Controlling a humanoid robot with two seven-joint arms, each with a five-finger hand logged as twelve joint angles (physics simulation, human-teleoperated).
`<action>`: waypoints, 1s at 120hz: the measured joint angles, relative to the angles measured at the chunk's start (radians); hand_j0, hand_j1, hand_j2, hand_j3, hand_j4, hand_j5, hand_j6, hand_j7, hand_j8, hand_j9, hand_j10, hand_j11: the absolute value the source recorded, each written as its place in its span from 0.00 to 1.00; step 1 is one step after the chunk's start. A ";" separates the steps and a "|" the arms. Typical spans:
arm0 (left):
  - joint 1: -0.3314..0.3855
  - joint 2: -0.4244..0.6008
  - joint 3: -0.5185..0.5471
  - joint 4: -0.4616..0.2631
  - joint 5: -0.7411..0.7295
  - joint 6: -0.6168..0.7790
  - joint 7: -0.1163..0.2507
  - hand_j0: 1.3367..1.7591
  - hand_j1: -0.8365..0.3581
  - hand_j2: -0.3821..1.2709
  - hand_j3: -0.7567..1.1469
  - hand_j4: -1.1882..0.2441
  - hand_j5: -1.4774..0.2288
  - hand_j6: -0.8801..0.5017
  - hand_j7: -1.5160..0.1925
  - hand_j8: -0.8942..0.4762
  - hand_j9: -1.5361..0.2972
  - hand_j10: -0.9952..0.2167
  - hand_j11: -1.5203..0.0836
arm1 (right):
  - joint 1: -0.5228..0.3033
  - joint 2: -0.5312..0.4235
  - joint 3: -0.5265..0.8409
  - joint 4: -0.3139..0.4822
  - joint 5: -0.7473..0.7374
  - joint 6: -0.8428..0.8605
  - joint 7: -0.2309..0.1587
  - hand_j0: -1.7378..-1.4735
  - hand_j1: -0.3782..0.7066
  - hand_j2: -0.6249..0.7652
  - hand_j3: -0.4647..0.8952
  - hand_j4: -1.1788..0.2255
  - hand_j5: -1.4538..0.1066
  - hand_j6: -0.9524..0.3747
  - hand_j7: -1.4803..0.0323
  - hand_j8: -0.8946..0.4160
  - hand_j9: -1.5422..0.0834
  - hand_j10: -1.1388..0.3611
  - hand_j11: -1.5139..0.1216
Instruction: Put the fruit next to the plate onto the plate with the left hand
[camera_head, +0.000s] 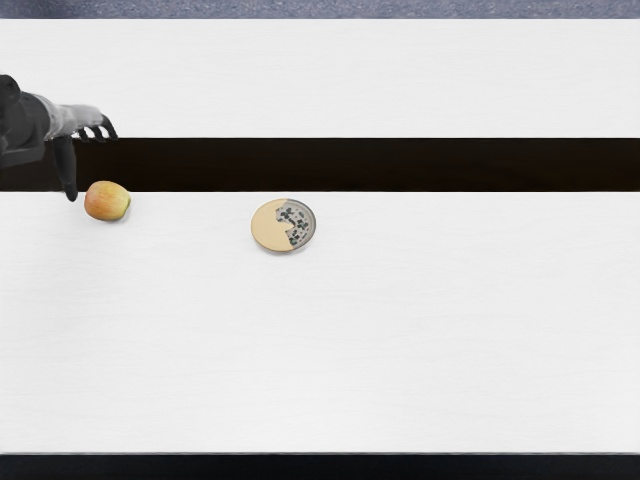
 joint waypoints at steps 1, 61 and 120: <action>0.002 -0.004 0.003 0.000 0.000 0.002 0.000 0.76 0.74 0.26 0.40 0.65 0.68 0.46 0.70 0.47 0.66 0.62 0.75 | 0.000 0.000 0.000 0.000 0.000 0.000 0.000 0.30 0.06 0.45 0.34 0.82 0.91 0.70 0.96 0.66 0.93 0.74 0.91; 0.121 -0.161 0.072 0.095 0.010 0.104 0.062 0.76 0.74 0.26 0.40 0.66 0.68 0.46 0.70 0.47 0.66 0.62 0.75 | 0.000 0.000 0.000 0.000 0.000 0.000 0.000 0.30 0.06 0.45 0.34 0.82 0.91 0.70 0.96 0.66 0.93 0.74 0.91; 0.228 -0.248 0.075 0.203 0.014 0.194 0.068 0.76 0.74 0.26 0.40 0.66 0.68 0.46 0.70 0.47 0.66 0.62 0.75 | 0.000 0.000 0.000 0.000 0.000 0.000 0.000 0.30 0.06 0.45 0.34 0.82 0.91 0.70 0.96 0.66 0.93 0.74 0.91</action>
